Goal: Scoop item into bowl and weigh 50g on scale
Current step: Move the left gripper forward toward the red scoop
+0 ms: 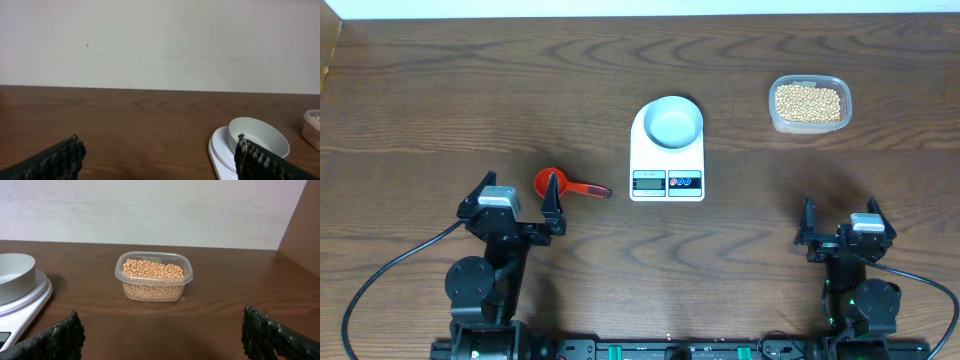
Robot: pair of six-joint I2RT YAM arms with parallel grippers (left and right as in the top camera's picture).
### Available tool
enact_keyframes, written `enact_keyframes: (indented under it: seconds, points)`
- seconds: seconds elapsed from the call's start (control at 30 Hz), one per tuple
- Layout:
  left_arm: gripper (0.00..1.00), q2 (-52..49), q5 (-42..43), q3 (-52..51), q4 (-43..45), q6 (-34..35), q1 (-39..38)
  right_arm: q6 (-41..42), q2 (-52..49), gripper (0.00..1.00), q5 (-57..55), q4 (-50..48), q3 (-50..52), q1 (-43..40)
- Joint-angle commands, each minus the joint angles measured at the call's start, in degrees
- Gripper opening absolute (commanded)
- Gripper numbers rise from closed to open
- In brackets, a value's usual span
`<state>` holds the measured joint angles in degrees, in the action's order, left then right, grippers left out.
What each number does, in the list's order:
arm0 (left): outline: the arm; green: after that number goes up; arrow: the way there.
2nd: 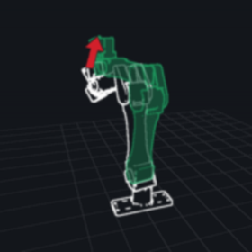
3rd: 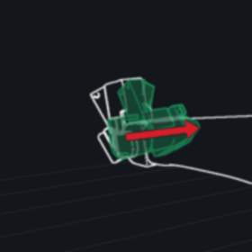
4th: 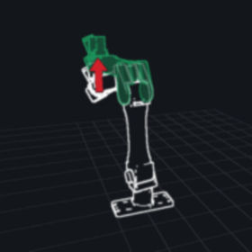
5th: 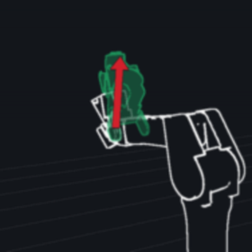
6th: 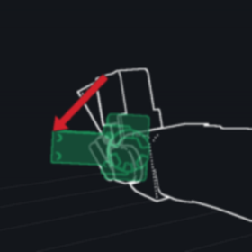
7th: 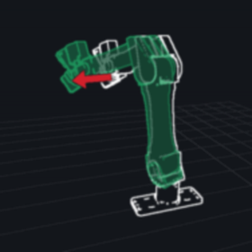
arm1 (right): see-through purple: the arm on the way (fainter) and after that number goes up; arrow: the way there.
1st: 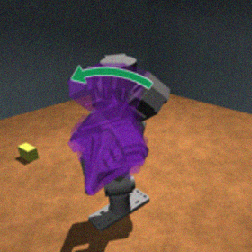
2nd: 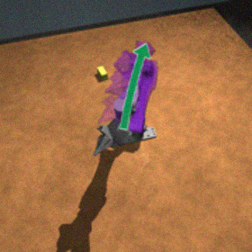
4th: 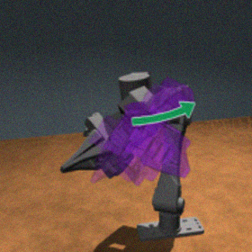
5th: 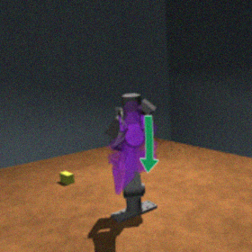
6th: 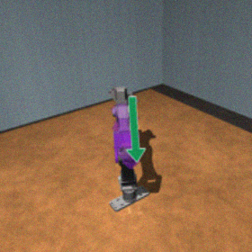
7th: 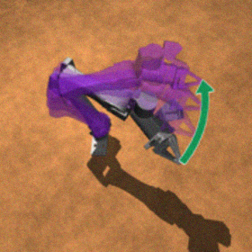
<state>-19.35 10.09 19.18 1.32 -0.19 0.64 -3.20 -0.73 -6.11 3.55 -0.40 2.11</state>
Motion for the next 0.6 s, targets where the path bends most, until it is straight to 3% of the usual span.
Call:
enact_keyframes:
  seconds: [0.0,0.23,0.57]
  points:
    - [0.98,-0.1,-0.7,1.3,-0.9,0.7,0.0,-0.3,-0.1,0.99,-1.0,0.1,0.1,-0.3]
    - [0.98,-1.3,-0.7,1.3,-1.2,5.2,0.0,-0.3,-0.2,0.99,-1.0,0.1,0.1,-0.3]
    - [0.98,-8.2,-0.7,4.7,0.2,6.5,0.0,-0.3,-0.1,0.99,-1.0,0.1,0.1,-0.3]
